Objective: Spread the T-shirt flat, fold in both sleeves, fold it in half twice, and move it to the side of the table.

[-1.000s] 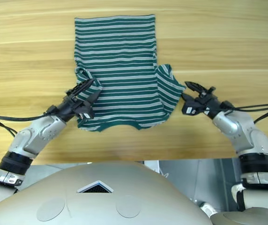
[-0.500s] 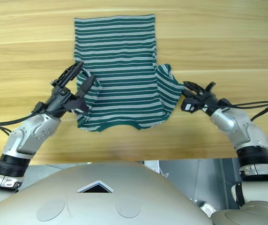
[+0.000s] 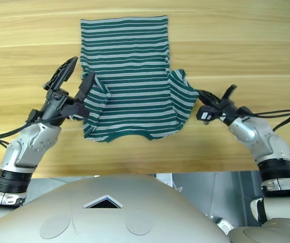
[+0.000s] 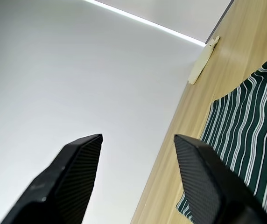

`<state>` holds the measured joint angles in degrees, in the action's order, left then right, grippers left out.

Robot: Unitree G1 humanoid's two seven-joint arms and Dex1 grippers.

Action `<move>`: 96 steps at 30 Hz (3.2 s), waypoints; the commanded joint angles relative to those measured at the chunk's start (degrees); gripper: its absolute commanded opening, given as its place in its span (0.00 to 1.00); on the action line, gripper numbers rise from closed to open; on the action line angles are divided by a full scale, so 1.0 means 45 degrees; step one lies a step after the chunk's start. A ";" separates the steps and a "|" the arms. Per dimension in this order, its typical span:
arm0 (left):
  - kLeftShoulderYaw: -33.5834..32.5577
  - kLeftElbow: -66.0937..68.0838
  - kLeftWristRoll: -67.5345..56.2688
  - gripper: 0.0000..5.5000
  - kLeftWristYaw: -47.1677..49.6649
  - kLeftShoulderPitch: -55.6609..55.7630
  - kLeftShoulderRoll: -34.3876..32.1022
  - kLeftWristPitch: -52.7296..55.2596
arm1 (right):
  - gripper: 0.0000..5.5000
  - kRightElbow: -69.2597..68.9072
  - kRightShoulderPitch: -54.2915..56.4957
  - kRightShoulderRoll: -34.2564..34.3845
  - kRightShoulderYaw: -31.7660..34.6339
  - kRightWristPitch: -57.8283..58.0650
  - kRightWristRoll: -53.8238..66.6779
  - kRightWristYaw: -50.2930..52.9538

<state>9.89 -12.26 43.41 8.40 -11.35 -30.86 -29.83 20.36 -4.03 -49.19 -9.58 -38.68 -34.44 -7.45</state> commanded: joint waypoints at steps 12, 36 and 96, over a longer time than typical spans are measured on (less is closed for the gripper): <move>0.0192 0.0742 0.0218 0.52 -0.0034 0.0165 0.0060 -0.0055 | 0.00 -0.1508 0.0008 0.0848 0.0225 -0.0865 0.1246 -0.0032; 0.0681 0.1370 0.0543 0.52 0.0033 0.0482 0.0382 0.0002 | 0.00 -0.1927 0.0798 0.2286 -0.1506 -0.1003 0.0444 -0.0778; 0.1855 0.1811 -0.3276 0.42 -0.7827 -0.3976 -0.4793 0.0162 | 0.44 -0.3350 -0.3370 -0.1137 0.0042 -0.1527 0.2159 -0.3736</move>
<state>13.91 -9.41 24.09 -20.92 -27.21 -51.38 -31.56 4.69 -19.32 -54.73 -8.30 -46.08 -23.26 -22.67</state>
